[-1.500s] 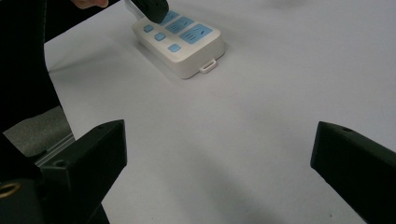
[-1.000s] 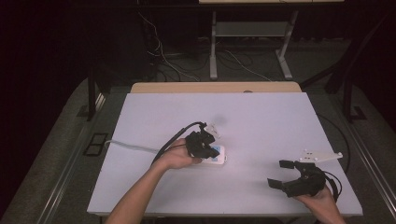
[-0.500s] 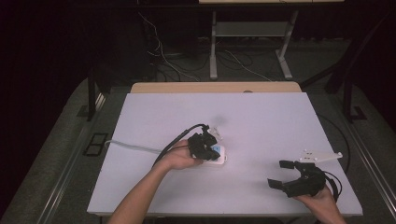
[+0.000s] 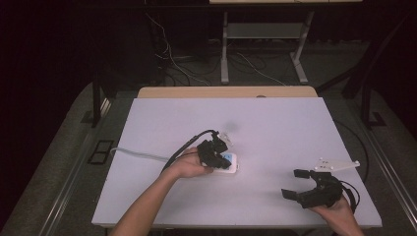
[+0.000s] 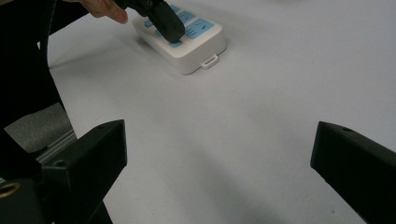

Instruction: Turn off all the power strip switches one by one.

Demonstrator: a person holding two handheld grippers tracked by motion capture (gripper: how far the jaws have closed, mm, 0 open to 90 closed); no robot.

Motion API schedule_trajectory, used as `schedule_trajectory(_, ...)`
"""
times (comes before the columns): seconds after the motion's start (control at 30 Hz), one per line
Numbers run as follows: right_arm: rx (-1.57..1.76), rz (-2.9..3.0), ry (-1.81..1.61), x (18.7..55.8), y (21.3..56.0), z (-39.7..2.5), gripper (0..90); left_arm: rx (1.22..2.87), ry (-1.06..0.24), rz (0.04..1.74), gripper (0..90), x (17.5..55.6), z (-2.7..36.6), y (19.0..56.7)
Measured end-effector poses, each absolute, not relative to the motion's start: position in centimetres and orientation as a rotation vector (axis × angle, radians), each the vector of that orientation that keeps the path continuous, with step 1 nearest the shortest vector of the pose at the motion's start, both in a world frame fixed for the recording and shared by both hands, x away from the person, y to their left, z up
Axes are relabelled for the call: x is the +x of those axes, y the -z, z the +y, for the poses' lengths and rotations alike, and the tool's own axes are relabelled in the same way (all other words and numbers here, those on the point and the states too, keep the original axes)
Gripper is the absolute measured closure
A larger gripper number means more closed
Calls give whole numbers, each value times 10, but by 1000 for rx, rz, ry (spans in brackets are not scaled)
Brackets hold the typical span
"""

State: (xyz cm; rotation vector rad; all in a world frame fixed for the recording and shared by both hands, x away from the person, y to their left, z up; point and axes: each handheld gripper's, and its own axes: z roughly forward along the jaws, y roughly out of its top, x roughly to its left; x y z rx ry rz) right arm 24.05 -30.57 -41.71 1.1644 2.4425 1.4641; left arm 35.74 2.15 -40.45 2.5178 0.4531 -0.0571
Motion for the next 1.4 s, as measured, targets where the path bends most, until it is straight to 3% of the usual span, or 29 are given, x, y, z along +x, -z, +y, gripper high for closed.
schedule_trajectory(1.4,1160,2455,-1463,241,417,-304,35,2460,48,489,895,355,27,409)
